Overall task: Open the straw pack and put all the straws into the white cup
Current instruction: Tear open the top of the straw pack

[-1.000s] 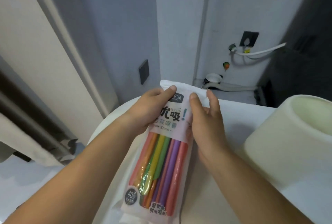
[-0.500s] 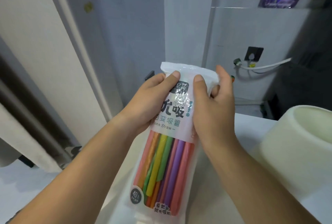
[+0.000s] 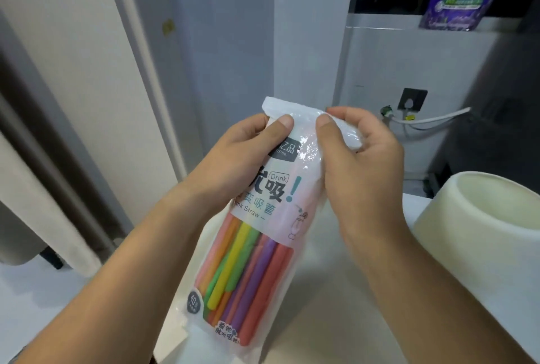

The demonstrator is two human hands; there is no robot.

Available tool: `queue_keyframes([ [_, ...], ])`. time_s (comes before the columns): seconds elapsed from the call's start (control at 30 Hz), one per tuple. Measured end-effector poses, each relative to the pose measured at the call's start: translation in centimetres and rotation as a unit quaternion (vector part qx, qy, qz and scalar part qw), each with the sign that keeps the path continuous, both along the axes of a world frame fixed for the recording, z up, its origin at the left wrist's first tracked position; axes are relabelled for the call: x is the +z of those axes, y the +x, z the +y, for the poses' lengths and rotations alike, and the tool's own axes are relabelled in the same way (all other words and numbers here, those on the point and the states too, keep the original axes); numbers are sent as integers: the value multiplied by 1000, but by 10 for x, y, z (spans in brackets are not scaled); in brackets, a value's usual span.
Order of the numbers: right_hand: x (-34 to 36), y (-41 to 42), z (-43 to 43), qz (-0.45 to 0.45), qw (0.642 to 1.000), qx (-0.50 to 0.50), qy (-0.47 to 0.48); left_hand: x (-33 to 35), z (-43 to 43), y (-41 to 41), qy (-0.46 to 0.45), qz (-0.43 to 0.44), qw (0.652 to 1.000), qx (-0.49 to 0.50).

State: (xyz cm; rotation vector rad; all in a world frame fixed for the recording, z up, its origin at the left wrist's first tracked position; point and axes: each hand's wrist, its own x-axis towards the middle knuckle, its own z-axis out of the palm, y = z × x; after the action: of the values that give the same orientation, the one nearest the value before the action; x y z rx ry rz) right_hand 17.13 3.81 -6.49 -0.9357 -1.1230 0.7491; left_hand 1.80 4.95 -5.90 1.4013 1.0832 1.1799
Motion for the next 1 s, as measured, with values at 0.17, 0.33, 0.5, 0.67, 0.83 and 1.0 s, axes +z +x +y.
queue_keyframes([
  [0.17, 21, 5, -22, 17, 1000, -17, 3, 28, -28, -4, 67, 104, 991, 49],
  [0.33, 40, 7, -54, 6, 998, -35, 48, 53, -59, 5, 176, 158, 953, 191],
  [0.5, 46, 7, -84, 39, 996, 77, 16, 71, -84, 11, 76, 10, 994, 73],
  [0.67, 48, 12, -111, 40, 983, 168, -53, 73, -110, 13, 46, -6, 998, 47],
  [0.83, 54, 18, -137, 16, 985, 160, -62, 75, -132, 18, 49, -1, 999, 21],
  [1.0, 62, 26, -160, 4, 987, 147, -71, 69, -150, 20, 65, -15, 998, -21],
])
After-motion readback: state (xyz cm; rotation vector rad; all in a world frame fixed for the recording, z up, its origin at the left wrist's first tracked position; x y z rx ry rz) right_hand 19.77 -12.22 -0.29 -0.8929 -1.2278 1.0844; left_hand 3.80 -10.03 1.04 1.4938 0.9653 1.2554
